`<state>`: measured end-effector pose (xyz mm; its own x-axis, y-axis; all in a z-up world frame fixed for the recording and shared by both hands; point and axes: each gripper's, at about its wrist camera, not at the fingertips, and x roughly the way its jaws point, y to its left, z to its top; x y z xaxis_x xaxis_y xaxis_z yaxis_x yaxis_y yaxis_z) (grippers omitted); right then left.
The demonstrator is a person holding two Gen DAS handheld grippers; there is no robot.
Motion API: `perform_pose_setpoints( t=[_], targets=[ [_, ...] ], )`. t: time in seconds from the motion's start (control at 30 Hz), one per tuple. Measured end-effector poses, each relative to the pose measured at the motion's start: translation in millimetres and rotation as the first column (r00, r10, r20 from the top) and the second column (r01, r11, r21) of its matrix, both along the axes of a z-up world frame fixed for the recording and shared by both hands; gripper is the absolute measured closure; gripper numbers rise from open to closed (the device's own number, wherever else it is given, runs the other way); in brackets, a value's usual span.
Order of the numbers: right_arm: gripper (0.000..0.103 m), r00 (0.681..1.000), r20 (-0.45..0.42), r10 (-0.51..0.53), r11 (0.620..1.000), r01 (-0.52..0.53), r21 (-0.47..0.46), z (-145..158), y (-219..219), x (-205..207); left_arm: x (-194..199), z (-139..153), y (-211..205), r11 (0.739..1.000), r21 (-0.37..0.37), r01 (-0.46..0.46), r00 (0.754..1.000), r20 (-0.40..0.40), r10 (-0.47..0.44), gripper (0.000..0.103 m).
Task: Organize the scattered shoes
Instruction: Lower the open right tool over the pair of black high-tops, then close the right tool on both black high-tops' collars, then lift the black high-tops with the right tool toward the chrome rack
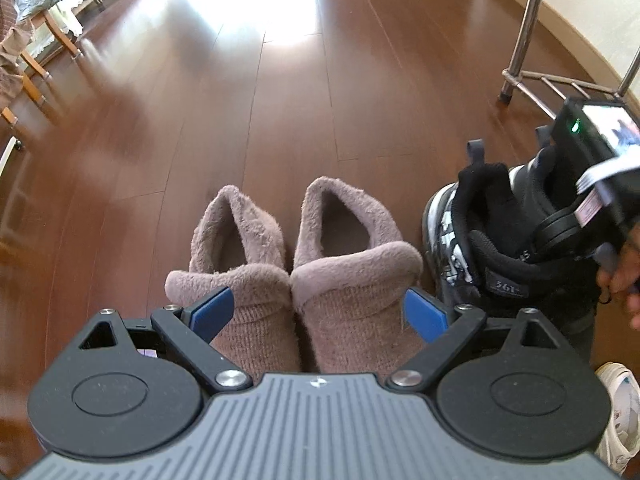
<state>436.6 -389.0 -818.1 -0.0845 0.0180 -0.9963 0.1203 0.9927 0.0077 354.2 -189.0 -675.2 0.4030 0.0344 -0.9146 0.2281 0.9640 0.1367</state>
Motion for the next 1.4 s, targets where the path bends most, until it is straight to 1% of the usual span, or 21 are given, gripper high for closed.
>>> perform_pose_setpoints(
  t=[0.07,0.13,0.17,0.27,0.4,0.5,0.57,0.67,0.8,0.87,0.9,0.97,1.03,1.13,1.17,1.2,1.23,1.27,1.3,1.37,1.4],
  targets=[
    [0.074,0.999,0.05,0.015,1.0,-0.014,-0.014,-0.6,4.4,-5.5,-2.8,-0.5,-2.4,1.0,-0.002,0.009,1.0,-0.004,-0.009,0.009],
    [0.078,0.994,0.108,0.008,1.0,-0.007,-0.014,2.8,4.4,-16.1,-5.6,-1.1,-4.8,1.0,-0.003,0.019,1.0,-0.008,-0.019,0.009],
    [0.083,0.99,0.143,0.0,1.0,0.0,-0.004,6.0,2.6,-23.3,-7.0,-1.3,-6.0,1.0,-0.004,0.023,1.0,-0.01,-0.023,0.009],
    [0.085,0.963,0.268,-0.028,0.999,0.018,0.042,20.3,-6.0,-50.7,-11.2,-2.1,-9.6,0.999,-0.007,0.037,0.999,-0.016,-0.037,0.009],
    [0.085,0.92,0.376,-0.109,0.993,0.082,0.086,46.2,-20.5,-75.4,-17.4,-2.2,-15.5,0.997,0.004,0.071,0.997,-0.012,-0.071,0.009],
    [0.085,0.878,0.429,-0.211,0.976,0.164,0.144,74.0,-32.0,-90.1,-23.8,3.7,-23.2,0.993,0.016,0.116,0.993,0.003,-0.116,0.009],
    [0.085,0.854,0.448,-0.266,0.962,0.206,0.18,89.2,-34.0,-97.4,-27.1,15.4,-25.9,0.991,0.011,0.132,0.991,0.011,-0.132,0.009],
    [0.085,0.815,0.466,-0.343,0.937,0.263,0.23,144.3,-43.7,-116.8,-33.7,51.3,-29.8,0.986,-0.005,0.165,0.986,0.018,-0.165,0.009],
    [0.085,0.783,0.462,-0.417,0.906,0.32,0.276,220.7,-57.9,-136.2,-46.3,126.0,-33.4,0.975,-0.051,0.215,0.977,0.025,-0.214,0.009],
    [0.085,0.766,0.448,-0.461,0.884,0.355,0.303,258.4,-66.0,-146.9,-56.6,189.3,-35.2,0.962,-0.097,0.253,0.967,0.041,-0.251,0.009],
    [0.085,0.755,0.435,-0.491,0.868,0.38,0.32,286.4,-72.9,-155.7,-61.8,219.1,-36.9,0.955,-0.116,0.272,0.962,0.047,-0.268,0.009],
    [0.085,0.736,0.417,-0.534,0.842,0.414,0.346,327.9,-85.7,-170.5,-68.8,257.4,-39.1,0.946,-0.131,0.297,0.955,0.056,-0.292,0.009],
    [0.085,0.699,0.407,-0.588,0.805,0.455,0.382,388.9,-98.5,-186.5,-78.6,317.1,-42.7,0.931,-0.148,0.333,0.943,0.075,-0.325,0.009],
    [0.085,0.646,0.407,-0.646,0.76,0.49,0.427,469.5,-112.5,-203.4,-87.8,405.6,-45.7,0.913,-0.184,0.363,0.931,0.104,-0.349,0.009],
    [0.085,0.627,0.412,-0.661,0.747,0.498,0.441,501.9,-116.9,-208.2,-89.1,420.2,-46.1,0.911,-0.19,0.367,0.93,0.111,-0.352,0.009],
    [0.085,0.603,0.417,-0.68,0.73,0.507,0.458,539.1,-122.3,-213.4,-90.6,448.6,-46.9,0.906,-0.199,0.374,0.926,0.13,-0.354,0.009],
    [0.085,0.586,0.419,-0.693,0.718,0.513,0.47,559.5,-125.9,-215.8,-91.5,475.6,-46.8,0.9,-0.211,0.381,0.922,0.15,-0.356,0.009],
    [0.085,0.57,0.426,-0.702,0.71,0.514,0.482,586.6,-130.0,-217.8,-91.7,490.1,-45.9,0.895,-0.221,0.387,0.92,0.162,-0.357,0.009],
    [0.085,0.547,0.435,-0.715,0.697,0.515,0.499,622.6,-135.9,-220.0,-91.2,511.7,-46.0,0.888,-0.236,0.394,0.916,0.182,-0.358,0.009],
    [0.085,0.518,0.447,-0.729,0.683,0.513,0.52,668.9,-146.0,-219.7,-86.5,550.0,-49.1,0.875,-0.26,0.408,0.908,0.218,-0.358,0.008],
    [0.085,0.5,0.458,-0.735,0.677,0.511,0.53,700.9,-154.0,-216.9,-82.5,568.5,-53.9,0.867,-0.265,0.423,0.899,0.24,-0.365,0.008]
  ],
)
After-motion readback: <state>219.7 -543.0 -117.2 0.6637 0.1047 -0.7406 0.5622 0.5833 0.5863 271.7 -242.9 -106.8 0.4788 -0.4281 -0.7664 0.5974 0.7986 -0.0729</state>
